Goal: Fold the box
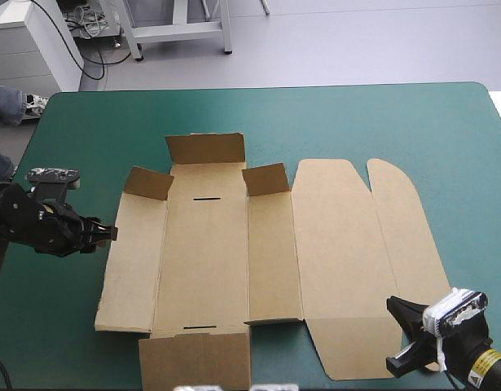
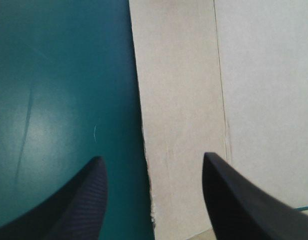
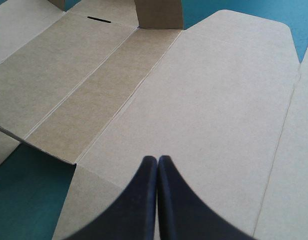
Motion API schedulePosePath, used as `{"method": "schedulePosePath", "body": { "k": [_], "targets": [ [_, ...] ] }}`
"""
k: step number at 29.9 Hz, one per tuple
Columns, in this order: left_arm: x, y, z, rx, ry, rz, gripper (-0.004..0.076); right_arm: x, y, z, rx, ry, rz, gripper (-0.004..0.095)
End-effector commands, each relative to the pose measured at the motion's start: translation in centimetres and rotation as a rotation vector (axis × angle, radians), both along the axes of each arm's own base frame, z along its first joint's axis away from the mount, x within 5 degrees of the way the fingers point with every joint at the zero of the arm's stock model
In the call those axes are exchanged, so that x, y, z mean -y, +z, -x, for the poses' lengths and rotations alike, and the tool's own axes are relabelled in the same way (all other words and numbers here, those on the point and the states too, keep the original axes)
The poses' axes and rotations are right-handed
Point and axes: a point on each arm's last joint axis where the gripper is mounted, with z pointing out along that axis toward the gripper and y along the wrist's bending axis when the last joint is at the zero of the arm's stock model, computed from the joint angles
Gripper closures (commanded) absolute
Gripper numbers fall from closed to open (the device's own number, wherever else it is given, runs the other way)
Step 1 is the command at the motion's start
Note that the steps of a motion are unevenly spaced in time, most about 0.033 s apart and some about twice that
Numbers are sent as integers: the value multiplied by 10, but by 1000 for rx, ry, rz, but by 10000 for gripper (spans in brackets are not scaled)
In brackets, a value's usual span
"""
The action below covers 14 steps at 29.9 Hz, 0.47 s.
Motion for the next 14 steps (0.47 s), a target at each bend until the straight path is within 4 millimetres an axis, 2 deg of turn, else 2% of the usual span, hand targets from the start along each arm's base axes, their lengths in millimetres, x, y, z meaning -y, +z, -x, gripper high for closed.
{"method": "schedulePosePath", "body": {
  "k": [1,7,14],
  "targets": [
    [-10,5,1,7,15,104,323,-1,15,-2,80,3,-45,929],
    [-20,-23,-7,-71,15,192,322,-1,15,-2,87,5,-38,928],
    [-20,-76,-5,-271,-24,230,322,-1,15,-2,95,8,-26,929]
  ]
}}
